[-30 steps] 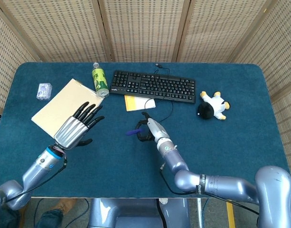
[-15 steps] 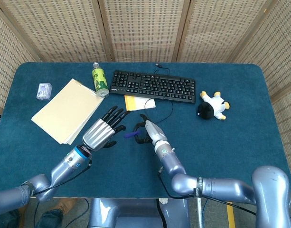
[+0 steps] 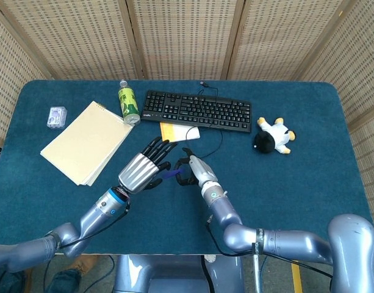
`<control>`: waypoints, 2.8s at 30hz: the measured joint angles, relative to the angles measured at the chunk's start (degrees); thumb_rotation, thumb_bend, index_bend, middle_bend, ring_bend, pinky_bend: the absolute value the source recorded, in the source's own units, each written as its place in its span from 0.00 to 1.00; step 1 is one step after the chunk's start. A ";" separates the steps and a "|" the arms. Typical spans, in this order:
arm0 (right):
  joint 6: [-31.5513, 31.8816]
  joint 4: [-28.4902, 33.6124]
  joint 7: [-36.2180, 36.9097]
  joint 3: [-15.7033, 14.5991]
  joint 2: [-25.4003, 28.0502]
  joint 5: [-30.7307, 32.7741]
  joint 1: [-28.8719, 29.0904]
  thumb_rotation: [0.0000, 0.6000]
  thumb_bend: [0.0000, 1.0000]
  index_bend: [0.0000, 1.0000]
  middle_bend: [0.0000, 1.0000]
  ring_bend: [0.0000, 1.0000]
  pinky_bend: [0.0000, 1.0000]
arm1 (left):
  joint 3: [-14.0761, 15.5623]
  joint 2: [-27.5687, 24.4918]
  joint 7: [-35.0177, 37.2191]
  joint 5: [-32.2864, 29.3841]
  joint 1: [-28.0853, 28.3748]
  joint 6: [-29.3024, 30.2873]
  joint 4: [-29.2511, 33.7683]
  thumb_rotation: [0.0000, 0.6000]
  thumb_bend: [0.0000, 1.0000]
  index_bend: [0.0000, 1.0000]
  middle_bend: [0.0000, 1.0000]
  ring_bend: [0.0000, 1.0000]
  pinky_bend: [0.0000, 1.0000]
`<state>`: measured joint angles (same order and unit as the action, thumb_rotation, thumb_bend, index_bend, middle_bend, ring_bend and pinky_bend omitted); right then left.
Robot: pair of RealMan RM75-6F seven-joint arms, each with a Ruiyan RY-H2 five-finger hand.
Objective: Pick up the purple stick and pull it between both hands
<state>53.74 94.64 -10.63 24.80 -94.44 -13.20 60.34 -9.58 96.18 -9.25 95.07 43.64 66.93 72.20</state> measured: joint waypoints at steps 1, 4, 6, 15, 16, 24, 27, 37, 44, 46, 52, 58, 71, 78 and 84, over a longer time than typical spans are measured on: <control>-0.03 0.01 -0.02 0.03 0.10 -0.11 -0.04 1.00 0.66 0.67 0.06 0.00 0.00 | 0.00 0.36 0.30 -0.11 0.20 -0.02 -0.15 1.00 0.27 0.49 0.00 0.00 0.00; -0.19 0.04 -0.03 0.04 0.28 -0.15 -0.20 1.00 0.66 0.67 0.06 0.00 0.00 | -0.01 1.24 0.40 -0.28 0.89 0.05 -0.73 1.00 0.27 0.50 0.00 0.00 0.00; -0.39 0.01 0.05 0.03 0.37 -0.10 -0.33 1.00 0.67 0.67 0.06 0.00 0.00 | -0.02 1.70 -0.13 -0.38 1.32 0.03 -0.95 1.00 0.28 0.50 0.00 0.00 0.00; -0.85 0.01 0.12 -0.14 1.20 -0.07 -0.83 1.00 0.67 0.67 0.06 0.00 0.00 | -0.12 2.48 -3.74 -1.37 2.44 -0.62 -1.42 1.00 0.32 0.51 0.00 0.00 0.00; -0.88 0.09 0.16 -0.11 1.36 -0.06 -0.92 1.00 0.67 0.67 0.06 0.00 0.00 | -0.17 2.56 -3.97 -1.63 2.55 -0.67 -1.52 1.00 0.32 0.50 0.00 0.00 0.00; -1.24 0.51 0.46 -0.14 1.93 -0.25 -1.29 1.00 0.67 0.67 0.06 0.00 0.00 | -0.06 3.45 -4.19 -2.68 3.09 -0.87 -2.49 1.00 0.32 0.50 0.00 0.00 0.00; -1.31 0.67 0.50 -0.22 2.08 -0.32 -1.35 1.00 0.67 0.67 0.06 0.00 0.00 | 0.08 3.90 -4.32 -2.77 3.34 -0.75 -3.02 1.00 0.34 0.51 0.00 0.00 0.00; -1.46 1.71 0.80 -0.36 3.06 -0.67 -1.78 1.00 0.67 0.67 0.06 0.00 0.00 | -0.42 5.00 -3.91 -3.72 3.79 0.17 -3.50 1.00 0.35 0.53 0.00 0.00 0.00; -1.84 2.36 1.45 -0.40 4.00 -0.87 -2.28 1.00 0.67 0.67 0.06 0.00 0.00 | -0.40 5.25 -4.38 -4.17 4.12 0.21 -3.02 1.00 0.35 0.51 0.00 0.00 0.00; -1.97 2.42 1.63 -0.41 4.17 -0.92 -2.37 1.00 0.67 0.67 0.06 0.00 0.00 | -0.31 5.43 -4.51 -4.41 4.20 0.07 -2.96 1.00 0.35 0.49 0.00 0.00 0.00; -2.33 2.43 2.14 -0.54 4.66 -1.04 -2.63 1.00 0.67 0.67 0.06 0.00 0.00 | -0.23 6.00 -4.75 -4.60 4.45 0.19 -3.04 1.00 0.35 0.49 0.00 0.00 0.00; -2.62 2.36 2.54 -0.71 4.95 -1.18 -2.78 1.00 0.67 0.67 0.06 0.00 0.00 | -0.45 6.34 -5.11 -4.81 4.72 0.47 -3.27 1.00 0.35 0.51 0.00 0.00 0.00; -3.09 2.31 3.20 -1.16 5.23 -1.42 -2.86 1.00 0.67 0.68 0.06 0.00 0.00 | -1.12 7.23 -5.05 -5.93 5.19 0.63 -3.32 1.00 0.44 0.60 0.00 0.00 0.00; -3.16 2.41 3.38 -1.53 5.41 -1.60 -2.93 1.00 0.67 0.68 0.06 0.00 0.00 | -1.32 7.27 -4.91 -6.49 5.22 0.76 -3.19 1.00 0.49 0.69 0.00 0.00 0.00; -3.09 2.45 3.54 -1.70 5.58 -1.79 -2.96 1.00 0.67 0.69 0.06 0.00 0.00 | -1.57 7.24 -4.62 -6.95 5.25 0.91 -3.05 1.00 0.54 0.80 0.00 0.00 0.00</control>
<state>50.64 97.09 -7.09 23.10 -88.86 -14.99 57.38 -11.16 103.42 -13.87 88.12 48.89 67.84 69.14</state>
